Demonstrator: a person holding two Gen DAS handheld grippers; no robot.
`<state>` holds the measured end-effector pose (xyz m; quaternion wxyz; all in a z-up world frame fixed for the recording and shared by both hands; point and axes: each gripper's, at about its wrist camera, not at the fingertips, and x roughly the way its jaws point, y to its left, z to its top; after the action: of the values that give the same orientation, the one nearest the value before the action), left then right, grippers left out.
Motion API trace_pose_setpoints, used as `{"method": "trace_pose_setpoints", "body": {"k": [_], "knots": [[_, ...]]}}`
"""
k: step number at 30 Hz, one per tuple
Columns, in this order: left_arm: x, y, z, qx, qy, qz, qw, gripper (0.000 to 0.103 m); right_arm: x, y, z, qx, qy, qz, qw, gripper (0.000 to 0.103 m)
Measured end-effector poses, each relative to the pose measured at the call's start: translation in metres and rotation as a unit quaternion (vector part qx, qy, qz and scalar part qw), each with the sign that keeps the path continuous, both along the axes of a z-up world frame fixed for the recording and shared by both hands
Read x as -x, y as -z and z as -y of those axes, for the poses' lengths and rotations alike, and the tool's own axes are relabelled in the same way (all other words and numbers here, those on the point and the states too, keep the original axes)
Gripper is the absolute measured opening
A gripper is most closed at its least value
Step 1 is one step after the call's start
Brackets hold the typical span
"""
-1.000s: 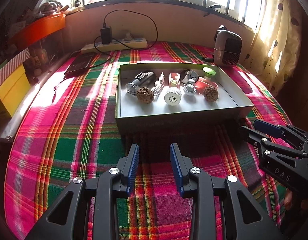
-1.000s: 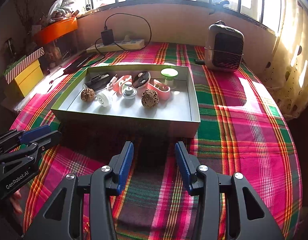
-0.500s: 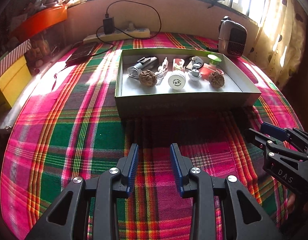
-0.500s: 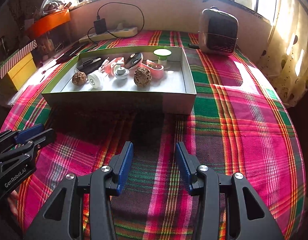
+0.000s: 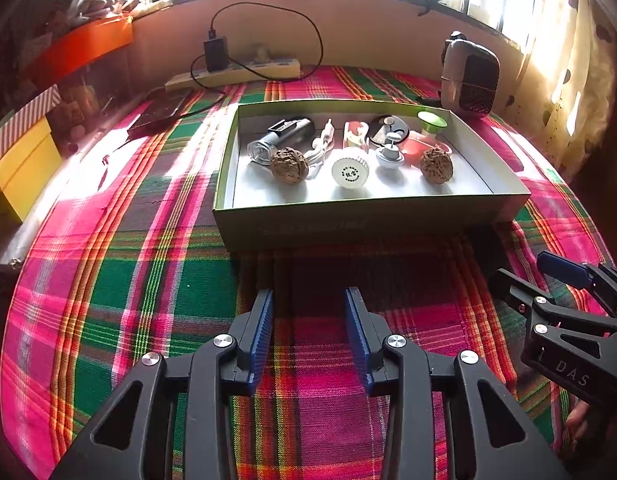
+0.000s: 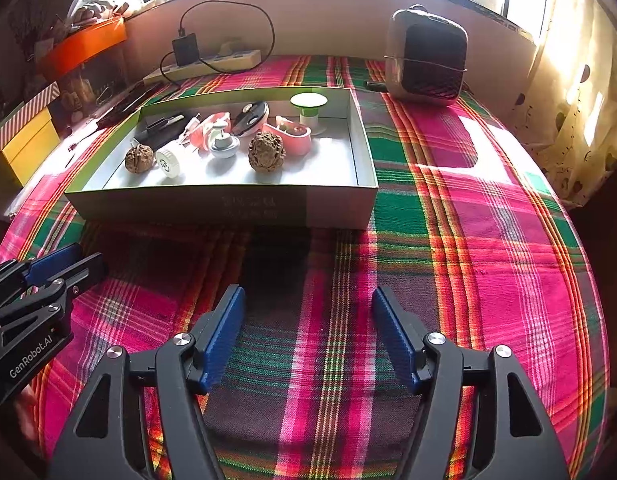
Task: Organize objects
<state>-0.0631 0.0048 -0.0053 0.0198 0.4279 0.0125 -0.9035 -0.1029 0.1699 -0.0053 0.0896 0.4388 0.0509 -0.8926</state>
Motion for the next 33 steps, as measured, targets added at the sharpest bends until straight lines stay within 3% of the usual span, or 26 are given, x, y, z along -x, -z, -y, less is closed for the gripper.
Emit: {"method": "trace_pose_setpoints", "body": {"k": [33], "knots": [[0.0003,0.0003,-0.0015,0.003,-0.008,0.0,1.0,0.034,0.0005,0.0003,-0.0005,0.0,0.001,0.0,1.0,0.068]]}}
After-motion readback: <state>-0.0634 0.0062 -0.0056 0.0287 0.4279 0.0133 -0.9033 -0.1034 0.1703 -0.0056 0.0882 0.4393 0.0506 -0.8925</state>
